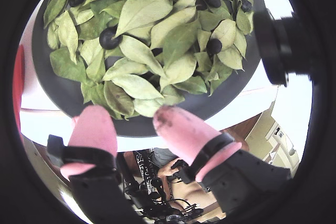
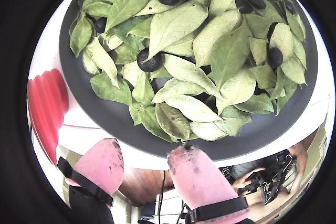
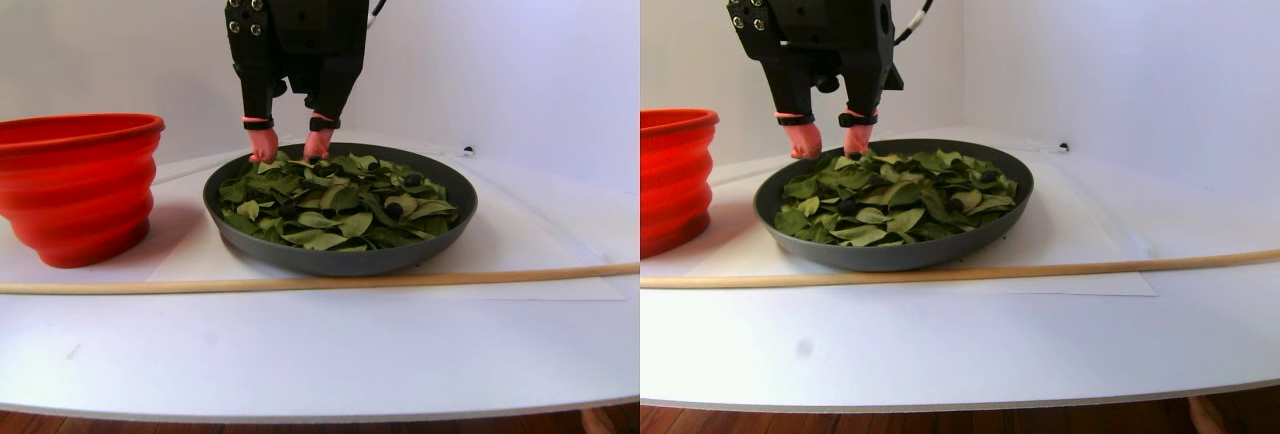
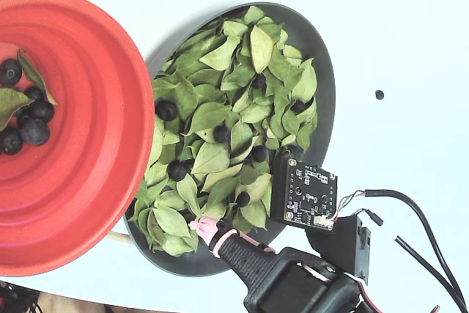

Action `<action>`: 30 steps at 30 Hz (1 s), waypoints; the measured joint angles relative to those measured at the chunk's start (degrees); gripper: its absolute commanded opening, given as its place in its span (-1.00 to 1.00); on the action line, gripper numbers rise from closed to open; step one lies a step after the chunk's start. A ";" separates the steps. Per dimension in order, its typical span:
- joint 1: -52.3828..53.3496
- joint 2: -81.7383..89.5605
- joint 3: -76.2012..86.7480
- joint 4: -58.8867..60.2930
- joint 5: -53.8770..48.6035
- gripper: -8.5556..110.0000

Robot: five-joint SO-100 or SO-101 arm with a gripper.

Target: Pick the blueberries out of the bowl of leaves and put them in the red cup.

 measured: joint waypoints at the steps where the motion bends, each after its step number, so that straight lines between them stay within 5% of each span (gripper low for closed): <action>1: 0.00 -0.79 0.00 -0.62 0.00 -0.57; 30: -1.14 -17.58 -4.39 -13.97 3.16 -0.57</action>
